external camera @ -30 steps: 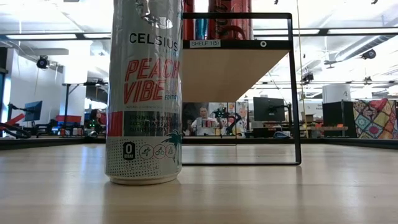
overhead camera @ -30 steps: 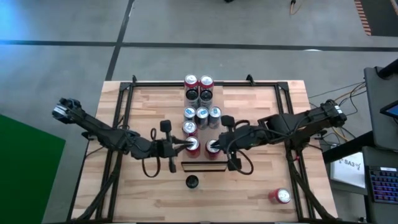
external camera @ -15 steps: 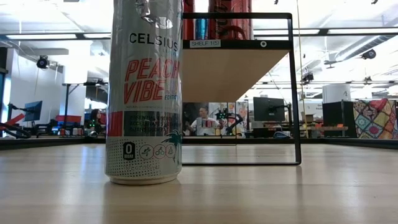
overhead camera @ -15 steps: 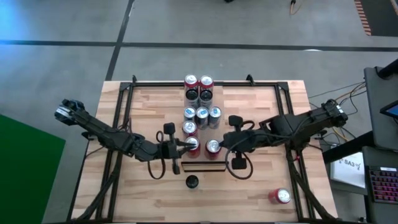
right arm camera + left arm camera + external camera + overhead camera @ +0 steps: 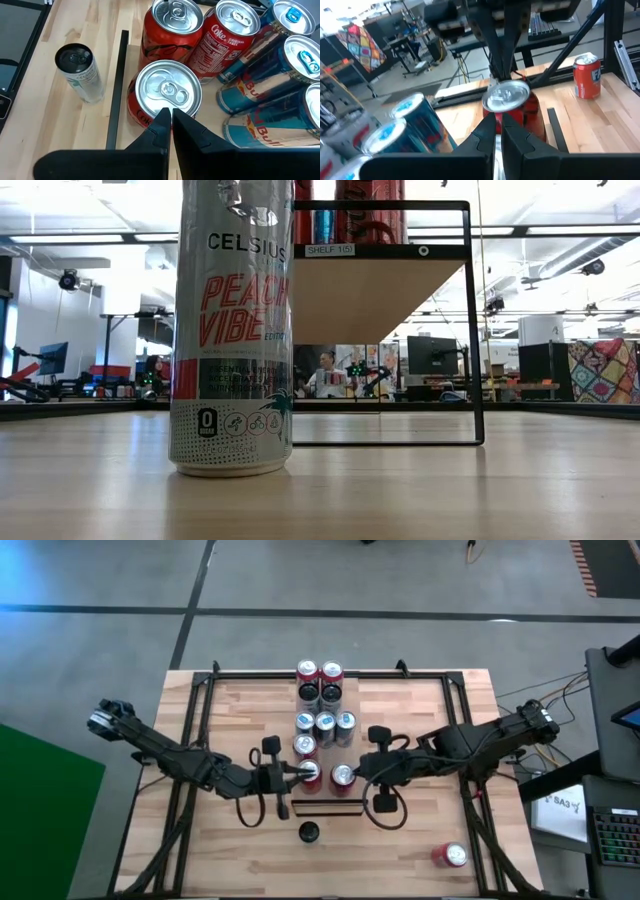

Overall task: Place canned beverage on shelf
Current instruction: Adjust the red black soda cans

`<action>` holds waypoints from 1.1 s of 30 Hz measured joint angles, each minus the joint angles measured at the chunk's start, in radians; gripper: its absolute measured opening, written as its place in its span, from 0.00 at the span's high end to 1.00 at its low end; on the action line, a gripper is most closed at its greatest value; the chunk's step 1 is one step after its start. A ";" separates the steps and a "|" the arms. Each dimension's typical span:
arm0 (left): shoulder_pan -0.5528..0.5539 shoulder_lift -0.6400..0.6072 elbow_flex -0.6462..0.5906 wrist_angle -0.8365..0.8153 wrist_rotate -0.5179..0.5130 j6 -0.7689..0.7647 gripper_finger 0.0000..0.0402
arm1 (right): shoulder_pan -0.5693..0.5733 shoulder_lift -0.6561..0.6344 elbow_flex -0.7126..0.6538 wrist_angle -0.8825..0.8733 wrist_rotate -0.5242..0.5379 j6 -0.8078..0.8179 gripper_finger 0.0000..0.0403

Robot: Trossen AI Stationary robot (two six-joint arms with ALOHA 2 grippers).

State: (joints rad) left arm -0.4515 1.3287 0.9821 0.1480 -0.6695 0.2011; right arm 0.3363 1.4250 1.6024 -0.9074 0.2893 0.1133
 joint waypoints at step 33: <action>0.035 0.000 0.072 -0.244 0.078 -0.100 1.00 | -0.001 -0.050 0.000 -0.057 0.001 -0.009 0.98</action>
State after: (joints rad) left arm -0.4167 1.3285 1.0542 -0.0957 -0.5915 0.1012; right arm 0.3355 1.3746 1.6024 -0.9642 0.2901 0.1043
